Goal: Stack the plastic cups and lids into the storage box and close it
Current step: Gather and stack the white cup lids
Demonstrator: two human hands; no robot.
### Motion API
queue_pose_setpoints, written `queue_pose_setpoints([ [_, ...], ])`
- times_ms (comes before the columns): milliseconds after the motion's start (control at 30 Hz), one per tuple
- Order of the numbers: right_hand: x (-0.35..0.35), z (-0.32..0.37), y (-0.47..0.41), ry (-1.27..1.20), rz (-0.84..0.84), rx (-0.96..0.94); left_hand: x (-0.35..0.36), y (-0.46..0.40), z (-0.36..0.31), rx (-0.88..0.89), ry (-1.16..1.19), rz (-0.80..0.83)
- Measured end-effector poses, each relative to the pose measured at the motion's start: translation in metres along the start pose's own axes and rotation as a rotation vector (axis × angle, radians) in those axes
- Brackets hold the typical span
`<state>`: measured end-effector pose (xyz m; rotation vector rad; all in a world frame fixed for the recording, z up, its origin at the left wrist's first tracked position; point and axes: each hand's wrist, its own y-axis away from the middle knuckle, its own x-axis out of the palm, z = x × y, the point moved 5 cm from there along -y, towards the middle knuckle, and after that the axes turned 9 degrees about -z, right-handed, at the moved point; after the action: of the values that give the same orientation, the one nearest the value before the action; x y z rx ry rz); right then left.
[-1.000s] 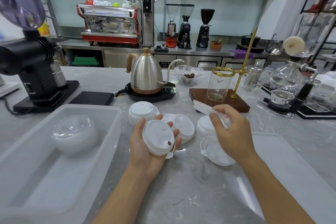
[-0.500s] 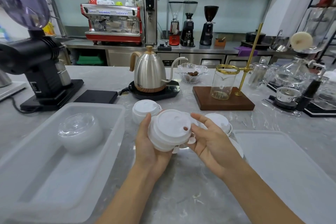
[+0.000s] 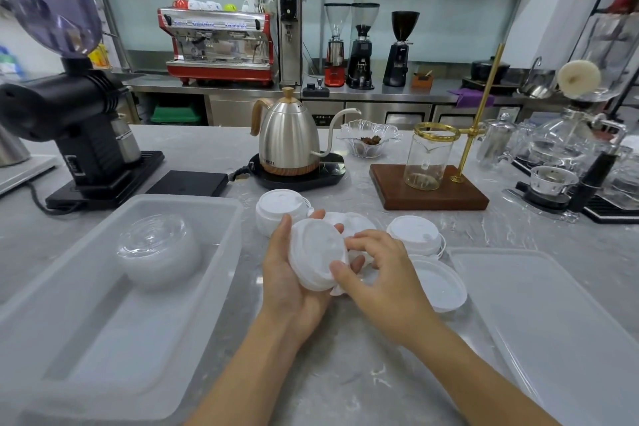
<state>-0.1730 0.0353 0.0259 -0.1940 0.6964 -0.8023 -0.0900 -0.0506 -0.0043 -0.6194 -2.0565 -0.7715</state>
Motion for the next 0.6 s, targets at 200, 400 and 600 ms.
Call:
queue_pose_setpoints([
  [200, -0.001, -0.005, -0.001, 0.055, -0.005, -0.038, 0.000, 0.003, 0.002, 0.012, -0.092, 0.050],
  [400, 0.004, -0.007, 0.002, 0.108, 0.009, -0.134, 0.001, 0.004, 0.001, 0.043, -0.092, 0.065],
  [600, -0.035, -0.004, -0.019, 0.073, -0.080, -0.076, -0.007, -0.002, -0.006, 0.101, -0.096, 0.025],
])
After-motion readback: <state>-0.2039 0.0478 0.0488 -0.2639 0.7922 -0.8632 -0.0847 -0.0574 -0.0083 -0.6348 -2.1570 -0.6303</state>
